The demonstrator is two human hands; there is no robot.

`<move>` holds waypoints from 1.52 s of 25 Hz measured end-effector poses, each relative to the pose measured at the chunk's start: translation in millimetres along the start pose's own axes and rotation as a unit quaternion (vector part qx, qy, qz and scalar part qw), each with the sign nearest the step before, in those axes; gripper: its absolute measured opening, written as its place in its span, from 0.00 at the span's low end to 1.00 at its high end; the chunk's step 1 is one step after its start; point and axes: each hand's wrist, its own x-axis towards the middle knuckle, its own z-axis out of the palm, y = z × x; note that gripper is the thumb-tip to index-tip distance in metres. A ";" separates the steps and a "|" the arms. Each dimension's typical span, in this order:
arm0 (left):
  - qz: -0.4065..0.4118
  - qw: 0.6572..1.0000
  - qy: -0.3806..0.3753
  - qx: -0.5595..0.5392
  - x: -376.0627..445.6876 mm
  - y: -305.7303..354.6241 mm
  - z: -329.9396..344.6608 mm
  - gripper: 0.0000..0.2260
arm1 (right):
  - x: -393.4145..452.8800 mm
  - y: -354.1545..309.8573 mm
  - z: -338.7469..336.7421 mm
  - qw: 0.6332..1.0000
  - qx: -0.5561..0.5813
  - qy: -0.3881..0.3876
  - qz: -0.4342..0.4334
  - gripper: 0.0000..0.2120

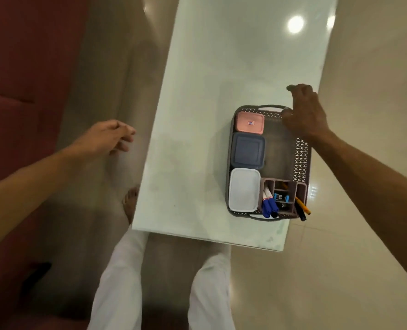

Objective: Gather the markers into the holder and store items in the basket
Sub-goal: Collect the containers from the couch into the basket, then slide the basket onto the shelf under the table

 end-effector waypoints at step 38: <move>-0.124 0.718 0.433 -0.530 -266.4 -16.0 793.7 0.17 | -45.9 325.6 14.4 0.884 -0.033 -0.291 -0.364 0.13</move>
